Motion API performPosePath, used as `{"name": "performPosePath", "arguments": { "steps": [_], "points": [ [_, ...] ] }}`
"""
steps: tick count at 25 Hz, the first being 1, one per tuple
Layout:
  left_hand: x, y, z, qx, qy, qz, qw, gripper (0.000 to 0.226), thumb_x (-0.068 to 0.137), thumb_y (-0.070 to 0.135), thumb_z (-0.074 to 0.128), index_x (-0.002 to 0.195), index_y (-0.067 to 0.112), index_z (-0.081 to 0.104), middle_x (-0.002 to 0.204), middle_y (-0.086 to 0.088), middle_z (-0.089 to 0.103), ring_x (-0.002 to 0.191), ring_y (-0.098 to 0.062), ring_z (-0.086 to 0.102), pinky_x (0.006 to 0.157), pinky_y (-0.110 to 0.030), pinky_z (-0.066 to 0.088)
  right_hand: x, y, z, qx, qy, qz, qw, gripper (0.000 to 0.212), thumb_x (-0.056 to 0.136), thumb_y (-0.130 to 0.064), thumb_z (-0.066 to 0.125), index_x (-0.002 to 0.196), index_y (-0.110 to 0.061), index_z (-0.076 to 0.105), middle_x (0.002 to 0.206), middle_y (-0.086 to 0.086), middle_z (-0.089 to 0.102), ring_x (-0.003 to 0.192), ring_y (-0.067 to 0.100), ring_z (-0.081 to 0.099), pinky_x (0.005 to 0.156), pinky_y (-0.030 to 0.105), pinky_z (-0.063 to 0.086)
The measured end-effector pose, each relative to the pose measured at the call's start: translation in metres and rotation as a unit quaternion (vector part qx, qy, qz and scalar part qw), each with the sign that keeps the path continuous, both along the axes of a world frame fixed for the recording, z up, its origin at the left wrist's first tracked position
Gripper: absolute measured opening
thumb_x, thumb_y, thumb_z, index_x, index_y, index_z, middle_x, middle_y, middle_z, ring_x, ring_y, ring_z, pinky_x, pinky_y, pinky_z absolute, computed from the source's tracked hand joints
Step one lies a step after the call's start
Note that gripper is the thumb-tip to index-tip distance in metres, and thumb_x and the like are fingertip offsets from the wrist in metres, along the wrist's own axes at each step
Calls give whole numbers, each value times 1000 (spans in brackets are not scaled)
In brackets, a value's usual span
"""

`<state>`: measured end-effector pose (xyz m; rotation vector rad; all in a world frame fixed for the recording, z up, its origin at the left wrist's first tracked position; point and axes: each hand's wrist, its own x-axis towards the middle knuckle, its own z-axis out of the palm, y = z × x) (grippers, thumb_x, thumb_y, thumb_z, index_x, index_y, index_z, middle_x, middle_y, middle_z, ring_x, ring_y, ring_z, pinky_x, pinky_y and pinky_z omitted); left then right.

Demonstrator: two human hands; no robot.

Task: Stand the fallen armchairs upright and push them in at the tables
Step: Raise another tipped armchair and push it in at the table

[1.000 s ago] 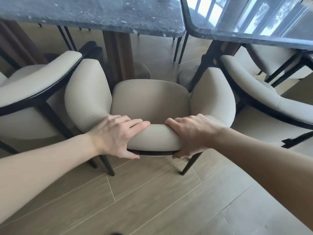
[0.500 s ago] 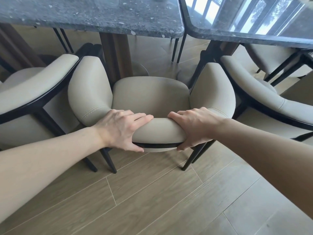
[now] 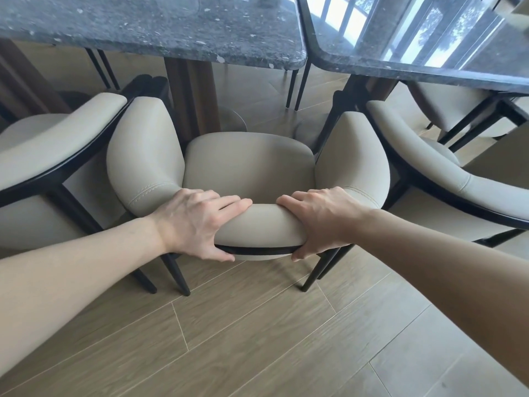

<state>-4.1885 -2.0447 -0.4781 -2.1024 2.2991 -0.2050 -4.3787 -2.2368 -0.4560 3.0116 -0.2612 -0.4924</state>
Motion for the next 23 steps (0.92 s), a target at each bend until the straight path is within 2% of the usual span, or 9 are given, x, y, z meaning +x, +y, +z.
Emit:
{"name": "performPosePath", "arguments": {
  "steps": [4,10,17,20,21,23],
  "points": [
    [12,-8,3,1,1,2,1000,99,55,68,86,130,7,66,108,0,75,73,-29,72,53,-39,58,11,-4,2,0,-4,-5,1000,92,52,-82,68,126,-34,40,104,-11,59,92,21,63,60,31,40],
    [28,-30,6,9,13,23,1000,98,60,70,80,138,13,61,115,2,73,82,-31,72,62,-42,58,32,-25,9,13,1,-13,1000,89,50,-82,66,123,-37,40,100,-13,57,88,19,61,59,32,36],
    [27,-32,5,6,21,22,1000,97,59,71,79,134,12,63,113,2,73,78,-30,71,62,-41,59,29,-31,6,19,-10,-13,1000,92,46,-84,64,123,-40,39,101,-14,57,87,19,61,59,32,39],
    [27,-33,6,14,59,48,997,95,62,85,58,136,25,55,117,8,70,89,-26,69,75,-40,58,26,-31,2,39,-11,-28,999,92,47,-82,66,123,-40,39,102,-14,57,90,19,61,63,34,45],
    [26,-35,7,29,84,65,994,94,61,90,50,135,31,51,117,11,69,96,-24,68,85,-40,56,26,-31,1,51,-10,-36,998,92,47,-81,67,124,-40,38,104,-15,57,92,19,61,68,36,47],
    [26,-38,8,72,117,92,986,94,59,94,43,134,37,44,122,14,66,113,-21,64,107,-45,42,28,-29,0,79,-7,-57,995,92,47,-78,70,125,-42,37,108,-16,57,99,18,59,82,41,48]
  ]
}}
